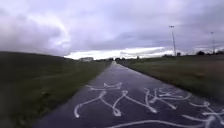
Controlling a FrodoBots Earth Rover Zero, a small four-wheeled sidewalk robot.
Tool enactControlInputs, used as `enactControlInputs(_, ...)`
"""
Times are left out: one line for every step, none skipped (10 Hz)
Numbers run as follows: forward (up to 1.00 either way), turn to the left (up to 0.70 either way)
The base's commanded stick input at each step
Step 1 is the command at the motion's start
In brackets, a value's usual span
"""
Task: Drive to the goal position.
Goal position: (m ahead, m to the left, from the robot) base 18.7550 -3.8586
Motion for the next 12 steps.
enactControlInputs(0.70, 0.00)
enactControlInputs(0.70, 0.00)
enactControlInputs(0.70, 0.00)
enactControlInputs(0.70, 0.00)
enactControlInputs(0.70, 0.00)
enactControlInputs(0.70, 0.00)
enactControlInputs(0.70, 0.00)
enactControlInputs(0.70, 0.00)
enactControlInputs(0.70, 0.00)
enactControlInputs(0.70, 0.00)
enactControlInputs(0.70, 0.00)
enactControlInputs(0.70, 0.00)
